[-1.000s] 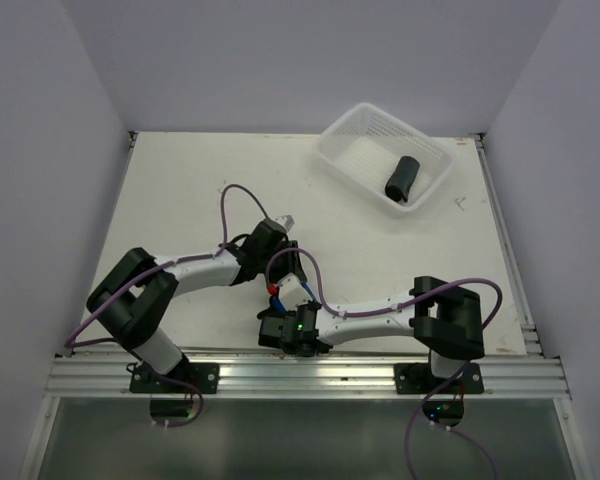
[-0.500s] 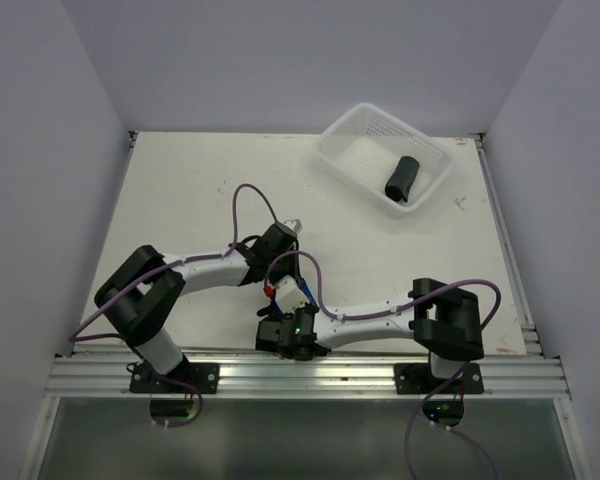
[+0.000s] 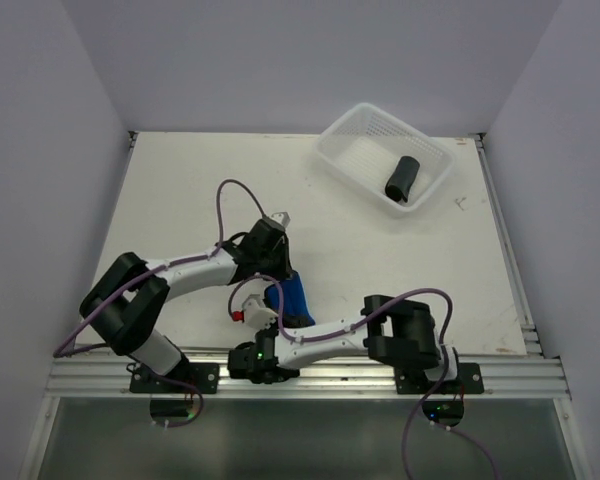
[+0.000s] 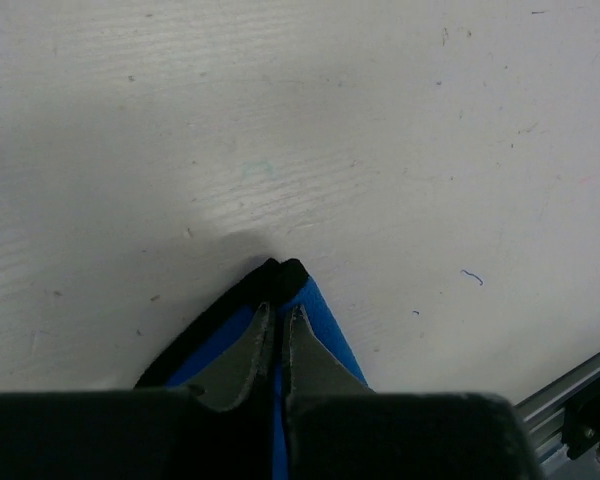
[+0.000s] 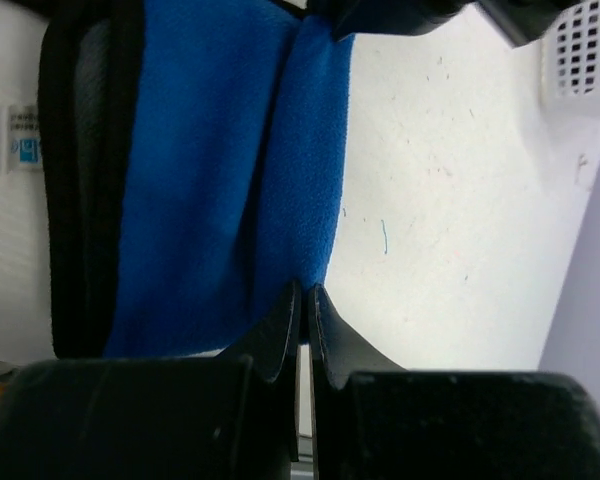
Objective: Roll the towels
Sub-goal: Roll the towel
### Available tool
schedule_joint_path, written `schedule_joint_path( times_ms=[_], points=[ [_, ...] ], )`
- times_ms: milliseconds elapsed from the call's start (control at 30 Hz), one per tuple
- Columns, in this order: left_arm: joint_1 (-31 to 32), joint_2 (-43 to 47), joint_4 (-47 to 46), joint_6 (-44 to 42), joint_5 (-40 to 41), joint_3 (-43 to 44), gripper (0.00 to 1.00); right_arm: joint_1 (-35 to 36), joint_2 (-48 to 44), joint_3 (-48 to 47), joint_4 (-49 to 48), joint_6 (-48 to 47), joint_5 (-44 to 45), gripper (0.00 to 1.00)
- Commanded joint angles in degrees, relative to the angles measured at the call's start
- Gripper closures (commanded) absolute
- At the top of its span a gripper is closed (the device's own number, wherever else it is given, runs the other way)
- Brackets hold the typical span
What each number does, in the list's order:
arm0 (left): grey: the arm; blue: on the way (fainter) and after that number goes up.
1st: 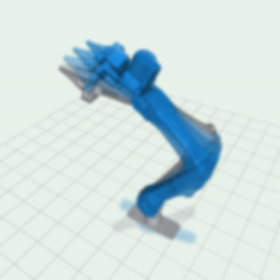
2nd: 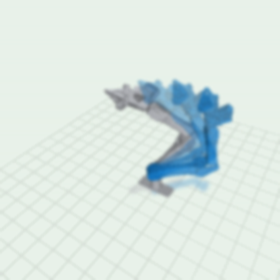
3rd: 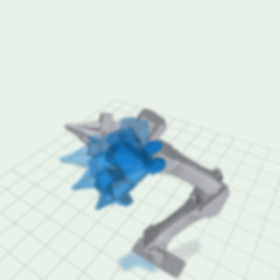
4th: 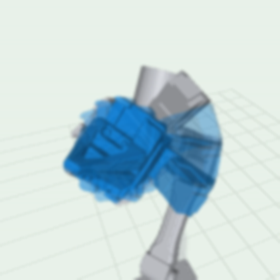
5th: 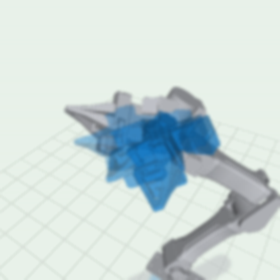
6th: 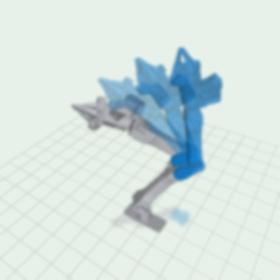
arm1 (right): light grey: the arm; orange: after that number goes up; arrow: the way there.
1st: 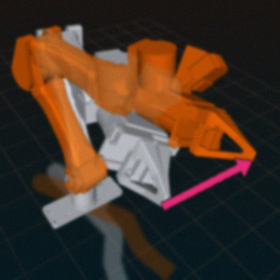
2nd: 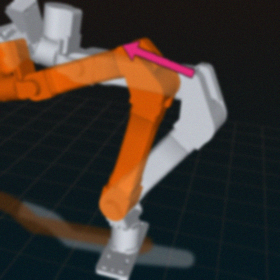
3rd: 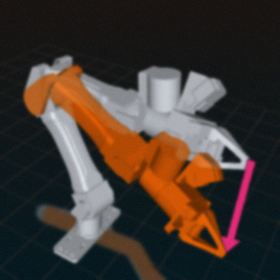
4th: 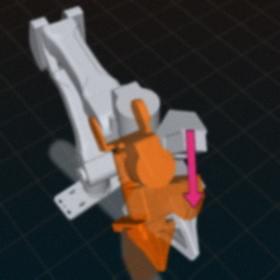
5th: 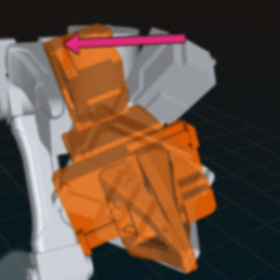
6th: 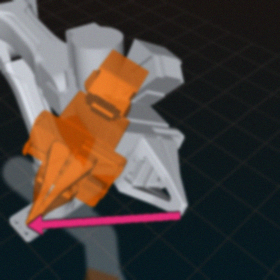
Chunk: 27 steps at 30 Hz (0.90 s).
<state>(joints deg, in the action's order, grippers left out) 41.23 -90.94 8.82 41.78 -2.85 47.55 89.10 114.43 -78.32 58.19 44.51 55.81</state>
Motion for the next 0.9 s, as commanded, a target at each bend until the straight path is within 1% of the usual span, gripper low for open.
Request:
schedule_joint_path(
  times_ms=[0, 67, 200, 333, 467, 567, 600, 667, 733, 767, 800, 867],
  points=[
    [-2.03, 3.48, -6.18, -0.91, 4.52, -1.31, 1.0, 3.27, 4.65, -3.41, 7.47, -3.98, 3.52, 1.0],
    [-2.3, 4.88, -6.45, -0.91, 4.7, -2.11, 1.0, 4.23, 5.88, -3.06, 5.44, -6.36, 1.67, 1.0],
    [-2.91, 7.34, -7.15, -0.82, 5.14, -4.91, 1.0, 6.69, 8.69, -3.85, 5.44, -7.68, 1.32, 1.0],
    [-3.44, 9.02, -6.01, -1.09, 5.49, -5.62, 1.0, 8.89, 11.86, -6.48, 5.97, -9.18, 1.23, 1.0],
    [-3.44, 12.09, -4.87, -1.09, 6.71, -6.15, 1.0, 10.65, 15.55, -9.21, 8.41, -9.01, 1.32, 1.0],
    [-3.35, 14.46, -2.24, -1.09, 7.86, -5.8, 1.0, 11.62, 18.28, -10.53, 9.83, -8.65, 0.62, 1.0],
    [-3.44, 15.17, -1.79, -1.09, 8.12, -5.8, 0.99, 11.97, 18.72, -10.62, 9.83, -8.74, -0.08, 1.0],
    [-3.44, 17.97, -0.74, -0.91, 8.74, -5.8, 0.9, 12.15, 19.69, -10.97, 10.01, -8.92, -0.35, 1.0],
    [-3.35, 19.91, 0.93, -0.56, 10.23, -5.89, 0.84, 12.41, 20.04, -11.06, 10.01, -9.0, -0.53, 1.0],
    [-3.35, 21.31, 1.55, -0.56, 11.02, -5.63, 0.76, 12.41, 19.78, -10.89, 9.66, -9.26, -0.7, 1.0],
    [-3.44, 21.59, 2.77, -0.91, 11.2, -5.36, 0.73, 12.33, 19.78, -10.8, 9.31, -9.44, -0.79, 1.0],
    [-3.35, 21.42, 3.31, -1.52, 11.38, -5.36, 0.71, 12.41, 19.51, -10.45, 8.96, -9.62, -0.97, 1.0]
  ],
)
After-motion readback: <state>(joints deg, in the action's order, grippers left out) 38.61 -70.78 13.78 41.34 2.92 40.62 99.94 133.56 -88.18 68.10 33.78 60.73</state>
